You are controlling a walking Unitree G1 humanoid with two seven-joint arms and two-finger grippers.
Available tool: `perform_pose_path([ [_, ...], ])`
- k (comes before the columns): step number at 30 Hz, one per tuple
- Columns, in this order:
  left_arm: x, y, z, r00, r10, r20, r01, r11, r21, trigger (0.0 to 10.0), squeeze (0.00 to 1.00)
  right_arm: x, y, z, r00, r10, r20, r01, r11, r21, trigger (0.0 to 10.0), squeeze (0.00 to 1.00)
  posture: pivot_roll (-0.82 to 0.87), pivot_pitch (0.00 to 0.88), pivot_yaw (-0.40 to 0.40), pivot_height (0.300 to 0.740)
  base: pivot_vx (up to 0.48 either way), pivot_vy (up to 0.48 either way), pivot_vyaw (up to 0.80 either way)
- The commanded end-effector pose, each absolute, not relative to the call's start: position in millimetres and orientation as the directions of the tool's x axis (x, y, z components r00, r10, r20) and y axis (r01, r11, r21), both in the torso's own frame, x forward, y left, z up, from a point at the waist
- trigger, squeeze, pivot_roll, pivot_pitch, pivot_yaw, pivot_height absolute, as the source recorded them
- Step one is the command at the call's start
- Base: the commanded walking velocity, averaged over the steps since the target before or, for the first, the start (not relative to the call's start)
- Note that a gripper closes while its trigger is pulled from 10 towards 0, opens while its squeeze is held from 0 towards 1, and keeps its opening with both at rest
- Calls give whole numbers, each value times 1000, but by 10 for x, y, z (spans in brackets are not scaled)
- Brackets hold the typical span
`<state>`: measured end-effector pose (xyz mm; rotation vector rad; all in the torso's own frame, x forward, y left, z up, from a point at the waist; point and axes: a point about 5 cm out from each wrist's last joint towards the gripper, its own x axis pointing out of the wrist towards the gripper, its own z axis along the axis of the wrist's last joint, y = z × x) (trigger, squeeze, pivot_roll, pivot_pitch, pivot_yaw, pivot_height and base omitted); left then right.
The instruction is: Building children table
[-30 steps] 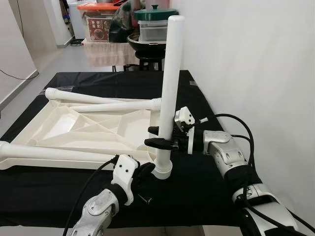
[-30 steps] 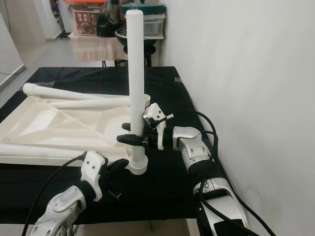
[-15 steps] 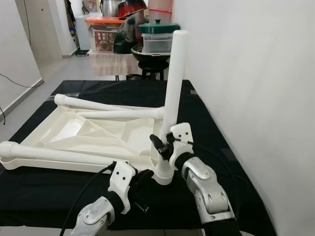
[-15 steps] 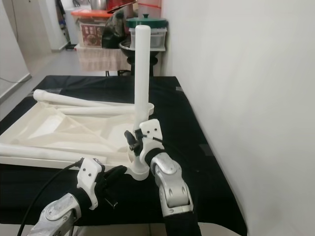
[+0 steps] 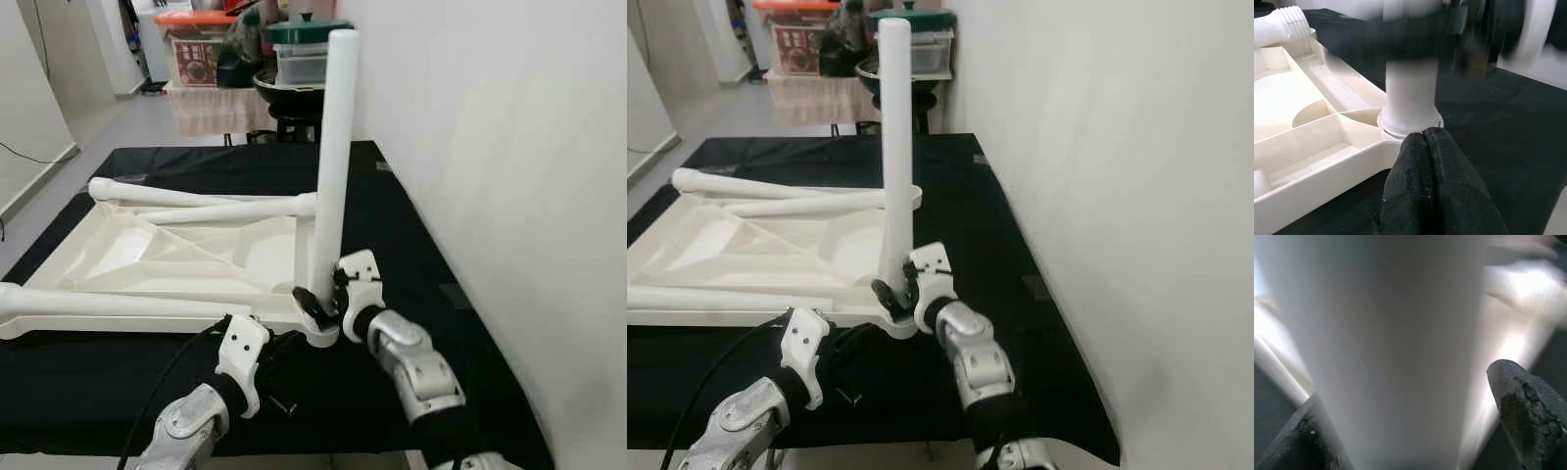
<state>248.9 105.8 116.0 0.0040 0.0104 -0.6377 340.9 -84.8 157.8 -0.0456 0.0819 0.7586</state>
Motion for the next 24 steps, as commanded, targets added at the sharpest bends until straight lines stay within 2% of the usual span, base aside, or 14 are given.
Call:
perform_pose_path([
  [1, 2492, 1054, 1124, 805, -593, -28, 593, 805, -14, 10000, 0, 3409, -833, 1714, 600, 799, -39, -800, 598, -46, 10000, 0, 57, 0, -39, 740, 0, 0, 0],
  [3, 2498, 1049, 1121, 805, -593, -27, 593, 805, -15, 10000, 0, 3444, -885, 1733, 535, 842, -61, -844, 531, -71, 10000, 0, 56, 0, -40, 740, 0, 0, 0],
  [5, 2498, 1049, 1121, 805, -593, -27, 593, 805, -15, 10000, 0, 3444, -885, 1733, 535, 842, -61, -844, 531, -71, 10000, 0, 56, 0, -40, 740, 0, 0, 0],
  [7, 2502, 1046, 1119, 805, -593, -26, 593, 805, -16, 10000, 0, 3494, -940, 1730, 455, 884, -105, -890, 448, -88, 10000, 0, 62, 0, -42, 740, 0, 0, 0],
  [9, 2503, 1044, 1117, 805, -593, -26, 593, 805, -18, 10000, 0, 3531, -971, 1735, 412, 903, -123, -911, 405, -82, 10000, 0, 63, 0, -42, 740, 0, 0, 0],
  [11, 2503, 1045, 1116, 805, -593, -26, 592, 805, -18, 10000, 0, 3545, -978, 1737, 402, 907, -126, -915, 396, -76, 10000, 0, 63, 0, -42, 740, 0, 0, 0],
  [12, 2501, 1045, 1116, 805, -593, -26, 592, 806, -19, 10000, 0, 3569, -993, 1744, 395, 910, -123, -919, 390, -61, 0, 0, 65, 0, -41, 740, 0, 0, 0],
  [18, 2500, 1045, 1117, 805, -593, -27, 593, 805, -21, 10000, 0, 3562, -1031, 1753, 365, 925, -106, -931, 363, -44, 0, 0, 60, 0, -36, 740, 0, 0, 0],
  [24, 2494, 1046, 1120, 804, -594, -27, 593, 805, -24, 10000, 0, 3436, -1086, 1700, 348, 933, -96, -937, 344, -56, 0, 0, 54, 0, -33, 740, 0, 0, 0],
])
